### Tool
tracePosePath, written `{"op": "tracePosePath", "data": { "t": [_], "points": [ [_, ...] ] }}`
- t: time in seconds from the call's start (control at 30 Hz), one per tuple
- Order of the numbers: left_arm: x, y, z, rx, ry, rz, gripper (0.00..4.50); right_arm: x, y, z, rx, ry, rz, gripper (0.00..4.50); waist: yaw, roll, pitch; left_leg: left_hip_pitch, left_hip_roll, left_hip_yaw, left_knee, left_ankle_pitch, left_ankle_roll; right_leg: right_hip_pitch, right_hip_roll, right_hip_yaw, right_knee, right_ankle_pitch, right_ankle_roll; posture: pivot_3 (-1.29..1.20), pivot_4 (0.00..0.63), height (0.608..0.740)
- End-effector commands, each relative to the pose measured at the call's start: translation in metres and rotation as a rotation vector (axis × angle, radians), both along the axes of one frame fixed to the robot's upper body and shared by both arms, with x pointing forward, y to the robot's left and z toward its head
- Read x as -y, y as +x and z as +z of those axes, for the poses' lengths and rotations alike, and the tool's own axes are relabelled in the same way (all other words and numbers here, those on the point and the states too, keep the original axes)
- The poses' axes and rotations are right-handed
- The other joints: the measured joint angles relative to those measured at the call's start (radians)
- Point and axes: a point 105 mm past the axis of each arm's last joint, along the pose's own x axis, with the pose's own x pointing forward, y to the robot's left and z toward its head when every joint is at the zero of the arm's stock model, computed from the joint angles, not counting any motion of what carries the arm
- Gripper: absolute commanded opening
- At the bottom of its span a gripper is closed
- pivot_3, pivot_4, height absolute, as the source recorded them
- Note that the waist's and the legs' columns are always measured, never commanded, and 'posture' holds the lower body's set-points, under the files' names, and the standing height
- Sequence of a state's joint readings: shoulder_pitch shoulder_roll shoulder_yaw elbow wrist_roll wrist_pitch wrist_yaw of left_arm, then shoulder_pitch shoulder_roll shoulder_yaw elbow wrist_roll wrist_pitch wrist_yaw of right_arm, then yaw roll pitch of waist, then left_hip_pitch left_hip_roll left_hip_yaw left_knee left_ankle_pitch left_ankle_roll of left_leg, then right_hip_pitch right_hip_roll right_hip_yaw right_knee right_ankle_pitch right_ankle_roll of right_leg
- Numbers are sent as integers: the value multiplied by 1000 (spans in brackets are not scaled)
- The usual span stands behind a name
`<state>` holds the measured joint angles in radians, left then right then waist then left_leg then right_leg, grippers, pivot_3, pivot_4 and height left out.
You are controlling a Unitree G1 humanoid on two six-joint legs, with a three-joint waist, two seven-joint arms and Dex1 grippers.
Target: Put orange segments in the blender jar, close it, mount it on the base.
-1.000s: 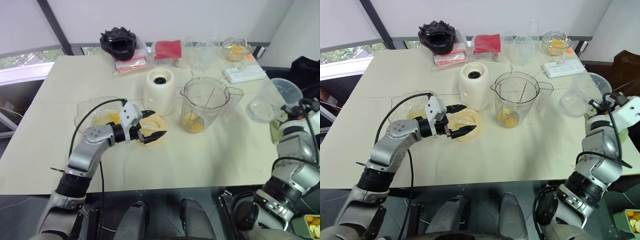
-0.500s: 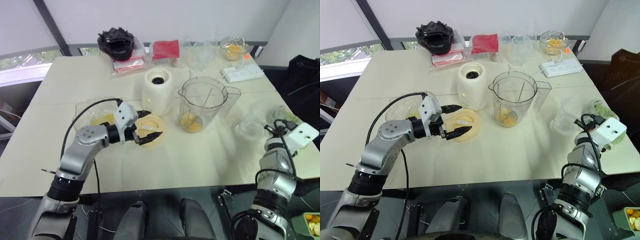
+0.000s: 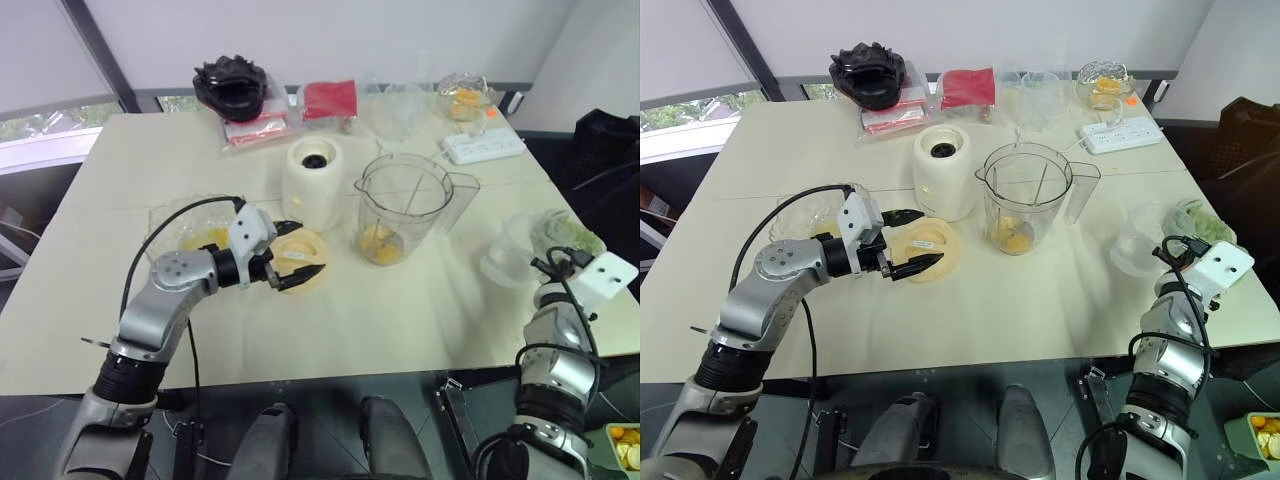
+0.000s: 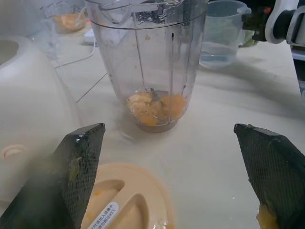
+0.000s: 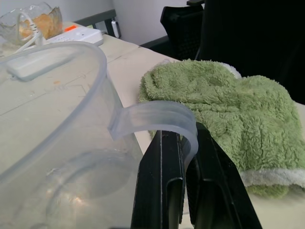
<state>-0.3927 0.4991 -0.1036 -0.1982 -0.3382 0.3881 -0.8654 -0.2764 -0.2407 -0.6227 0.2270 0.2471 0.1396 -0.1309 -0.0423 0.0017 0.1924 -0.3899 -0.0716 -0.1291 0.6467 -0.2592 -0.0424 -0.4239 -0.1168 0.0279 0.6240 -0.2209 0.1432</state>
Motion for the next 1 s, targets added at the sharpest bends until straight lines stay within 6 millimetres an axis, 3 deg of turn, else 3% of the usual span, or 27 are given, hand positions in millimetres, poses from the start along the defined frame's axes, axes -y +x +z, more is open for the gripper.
{"op": "tracePosePath", "data": {
  "t": [0.03, 0.07, 0.7, 0.93, 1.0],
  "points": [
    [3, -1, 9, 37, -6, -13, 4500, 2, -2, 4, 8, -16, -5, 2021, -1, 0, 0, 0, 0, 0, 0, 0, 0, 0, 0, 0, 0, 0, 0, 0, 150, 740],
    [3, -1, 8, 36, -7, -14, 4500, 1, -3, 4, 8, -14, -5, 2393, -2, 0, 0, 0, 0, 0, 0, 0, 0, 0, 0, 0, 0, 0, 0, 0, 150, 740],
    [10, -1, 3, 31, -25, -29, 4500, -19, -35, 4, -38, -23, 48, 2393, 2, 0, 0, 0, 0, 0, 0, 0, 0, 0, 0, 0, 0, 0, 0, 0, 150, 740],
    [6, 4, 0, 13, -2, -38, 4500, -36, -67, 13, -68, -62, 108, 2393, 7, 0, 0, 0, 0, -1, 0, 0, 0, 0, 0, 0, 0, 0, 0, 0, 150, 740],
    [2, 7, 3, 11, 2, -45, 4500, -48, -82, 19, -77, -54, 169, 2393, 9, 0, 0, 0, 0, -1, 1, 0, 0, 1, 0, 0, 0, 0, 0, 0, 150, 740]
  ]
}}
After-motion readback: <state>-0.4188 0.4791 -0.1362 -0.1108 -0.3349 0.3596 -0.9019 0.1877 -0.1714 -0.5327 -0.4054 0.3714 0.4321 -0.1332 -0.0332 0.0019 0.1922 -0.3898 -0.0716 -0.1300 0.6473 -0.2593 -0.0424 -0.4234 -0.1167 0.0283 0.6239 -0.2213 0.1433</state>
